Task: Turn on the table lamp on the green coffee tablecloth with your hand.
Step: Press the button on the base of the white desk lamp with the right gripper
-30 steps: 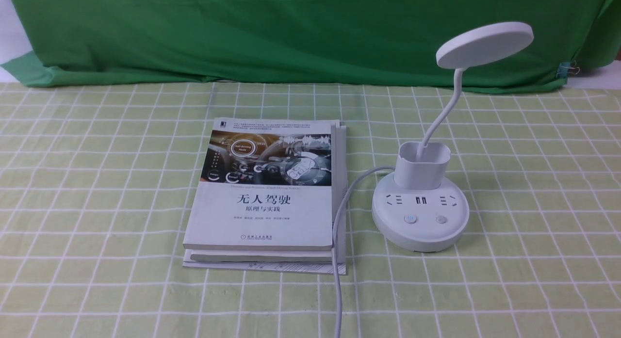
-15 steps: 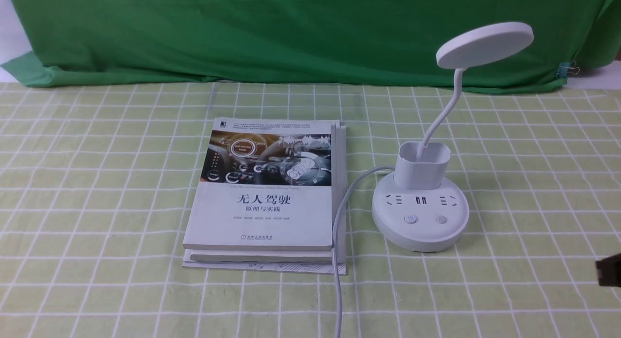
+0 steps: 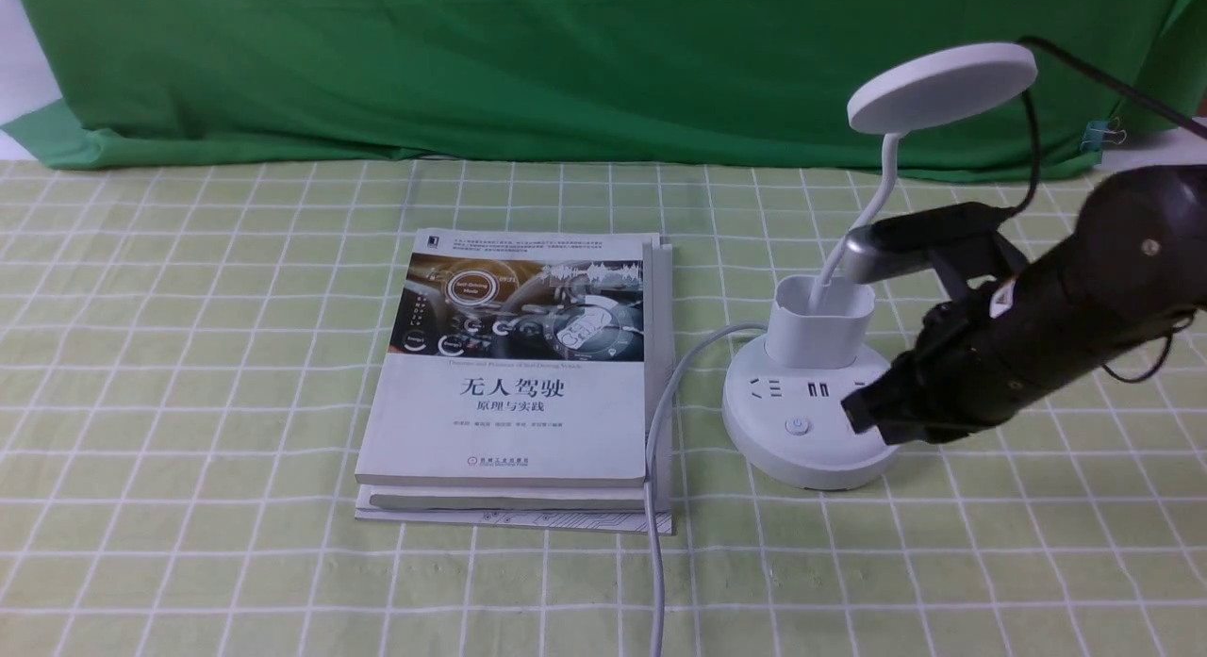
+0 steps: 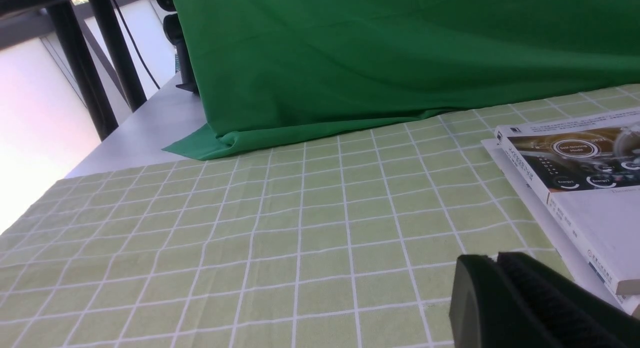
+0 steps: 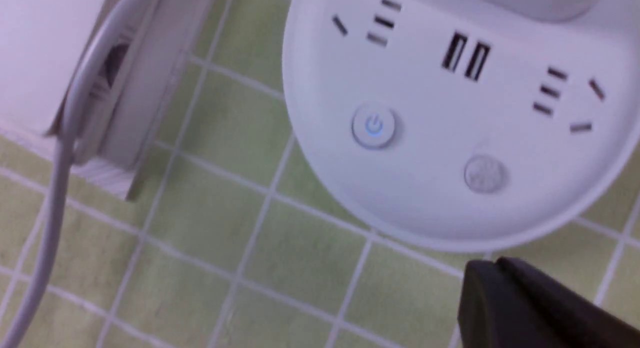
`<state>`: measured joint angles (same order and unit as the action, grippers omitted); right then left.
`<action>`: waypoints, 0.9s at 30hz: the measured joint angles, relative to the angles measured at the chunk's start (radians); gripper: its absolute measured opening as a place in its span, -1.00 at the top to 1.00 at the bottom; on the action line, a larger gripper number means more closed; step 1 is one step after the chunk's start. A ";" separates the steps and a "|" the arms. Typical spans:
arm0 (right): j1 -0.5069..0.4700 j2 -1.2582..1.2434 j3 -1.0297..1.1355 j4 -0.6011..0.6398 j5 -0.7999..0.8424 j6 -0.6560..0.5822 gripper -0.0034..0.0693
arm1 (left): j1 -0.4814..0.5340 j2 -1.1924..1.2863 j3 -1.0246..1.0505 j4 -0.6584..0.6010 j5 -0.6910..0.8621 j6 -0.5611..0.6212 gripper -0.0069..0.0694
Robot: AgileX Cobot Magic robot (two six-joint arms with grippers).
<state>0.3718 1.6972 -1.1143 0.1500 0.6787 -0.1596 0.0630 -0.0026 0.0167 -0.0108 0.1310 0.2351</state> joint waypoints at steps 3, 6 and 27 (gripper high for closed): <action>0.001 0.048 -0.036 0.000 -0.007 -0.006 0.82 | 0.000 0.000 0.000 0.000 0.000 0.000 0.77; 0.001 0.089 -0.066 -0.001 -0.018 -0.011 0.82 | 0.000 0.000 0.000 0.000 0.000 0.000 0.77; -0.031 0.166 -0.116 -0.016 -0.012 -0.010 0.82 | 0.000 0.000 0.000 0.000 0.000 0.000 0.77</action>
<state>0.3405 1.8630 -1.2307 0.1337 0.6663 -0.1695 0.0630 -0.0026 0.0167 -0.0108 0.1310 0.2351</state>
